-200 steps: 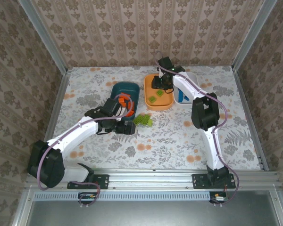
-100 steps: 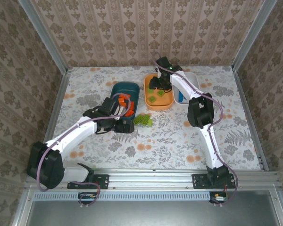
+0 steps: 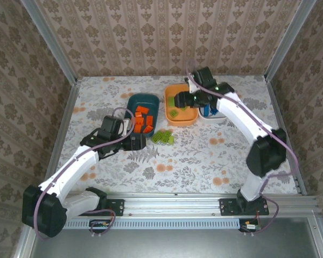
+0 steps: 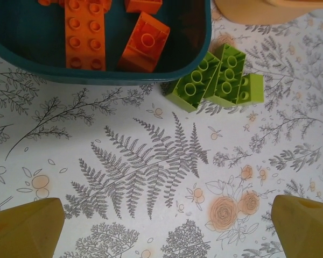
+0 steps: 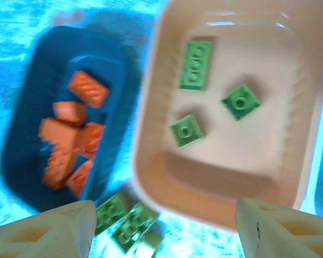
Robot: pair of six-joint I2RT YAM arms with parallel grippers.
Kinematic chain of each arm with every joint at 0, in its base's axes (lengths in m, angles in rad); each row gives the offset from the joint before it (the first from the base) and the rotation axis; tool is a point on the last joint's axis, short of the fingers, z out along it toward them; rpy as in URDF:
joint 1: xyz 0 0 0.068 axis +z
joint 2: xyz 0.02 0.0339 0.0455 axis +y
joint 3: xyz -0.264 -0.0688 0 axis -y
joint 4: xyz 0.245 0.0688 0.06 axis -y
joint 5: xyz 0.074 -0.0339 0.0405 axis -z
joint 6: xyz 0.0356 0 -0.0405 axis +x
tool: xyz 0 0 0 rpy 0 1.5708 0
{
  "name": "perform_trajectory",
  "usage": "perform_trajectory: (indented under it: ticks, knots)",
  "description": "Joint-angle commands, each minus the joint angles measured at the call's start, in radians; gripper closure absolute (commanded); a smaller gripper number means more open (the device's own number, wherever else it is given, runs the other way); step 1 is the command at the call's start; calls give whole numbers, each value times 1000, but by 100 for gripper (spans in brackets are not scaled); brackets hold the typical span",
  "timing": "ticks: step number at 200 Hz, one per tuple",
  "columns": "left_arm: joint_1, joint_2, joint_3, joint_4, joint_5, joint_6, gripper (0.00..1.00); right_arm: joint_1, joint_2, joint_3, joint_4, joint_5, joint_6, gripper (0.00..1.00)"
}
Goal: Sort the legos into containers by color
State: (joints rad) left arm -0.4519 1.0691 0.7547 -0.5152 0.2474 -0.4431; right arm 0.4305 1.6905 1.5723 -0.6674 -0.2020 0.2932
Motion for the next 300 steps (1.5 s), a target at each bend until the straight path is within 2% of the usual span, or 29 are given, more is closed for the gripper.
perform_trajectory:
  ticks: [1,21,49,84,125,160,186,219,251,300]
  knots:
    - [36,-44,-29,82,18,-51,0,75,-73,-197,53,-19,-87,24]
    - [57,-62,-50,117,36,-79,0,147,-130,-330,79,22,-138,18]
    - [71,-66,-62,149,56,-110,0,180,-102,-409,112,55,-55,17]
    - [73,-46,-53,119,58,-124,0,232,-3,-397,179,64,-17,17]
    - [86,-52,-52,74,65,-113,0,234,146,-301,159,93,-1,17]
    - [104,-73,-64,62,68,-106,0,225,227,-242,140,136,61,21]
    - [117,-76,-71,60,79,-102,0,218,265,-224,141,143,102,28]
    - [127,-83,-77,57,85,-98,0,201,279,-226,137,146,136,45]
    - [131,-92,-84,66,87,-103,0,185,251,-262,138,155,151,58]
    - [132,-98,-87,73,92,-110,0,169,166,-331,144,171,157,70]
